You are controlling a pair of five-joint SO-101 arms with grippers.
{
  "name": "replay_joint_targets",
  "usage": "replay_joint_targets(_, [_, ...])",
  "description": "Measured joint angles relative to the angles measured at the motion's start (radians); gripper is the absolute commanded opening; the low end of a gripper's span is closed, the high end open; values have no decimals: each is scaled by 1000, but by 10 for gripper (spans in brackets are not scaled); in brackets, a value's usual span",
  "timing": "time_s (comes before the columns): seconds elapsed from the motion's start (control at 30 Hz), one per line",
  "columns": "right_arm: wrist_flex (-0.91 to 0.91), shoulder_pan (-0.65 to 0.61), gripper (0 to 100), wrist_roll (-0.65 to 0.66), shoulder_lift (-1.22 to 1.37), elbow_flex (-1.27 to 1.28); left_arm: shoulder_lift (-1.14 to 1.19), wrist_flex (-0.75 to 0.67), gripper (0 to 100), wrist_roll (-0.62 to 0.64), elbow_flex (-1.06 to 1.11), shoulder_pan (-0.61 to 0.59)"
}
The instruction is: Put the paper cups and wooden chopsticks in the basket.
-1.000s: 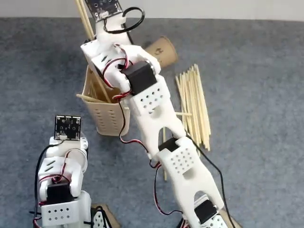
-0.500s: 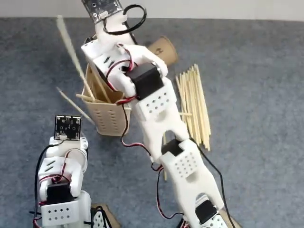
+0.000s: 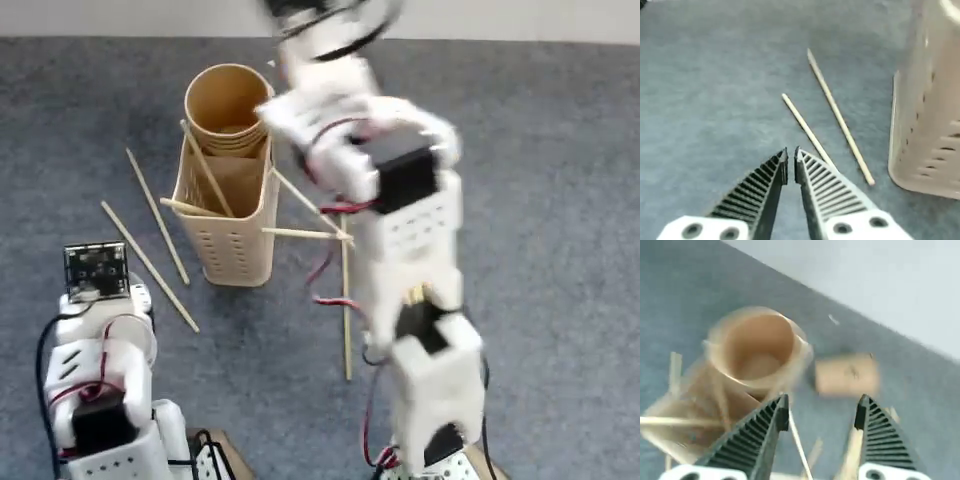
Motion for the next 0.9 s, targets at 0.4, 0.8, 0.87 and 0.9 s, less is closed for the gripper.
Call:
replay_joint_targets(0.4, [5,173,221,146,-575,838,724,288,184,58,-764,-3])
replay_joint_targets(0.8, [-83,292,221,216,-945,1421,2137,677,207,316,-2024,-21])
replay_joint_targets(0.87, [-152,292,221,216,-1005,1542,2300,684,244,345,-2116,-21])
replay_joint_targets(0.9, [-183,292,221,216,-1031,1603,2366,686,261,362,-2140,-21])
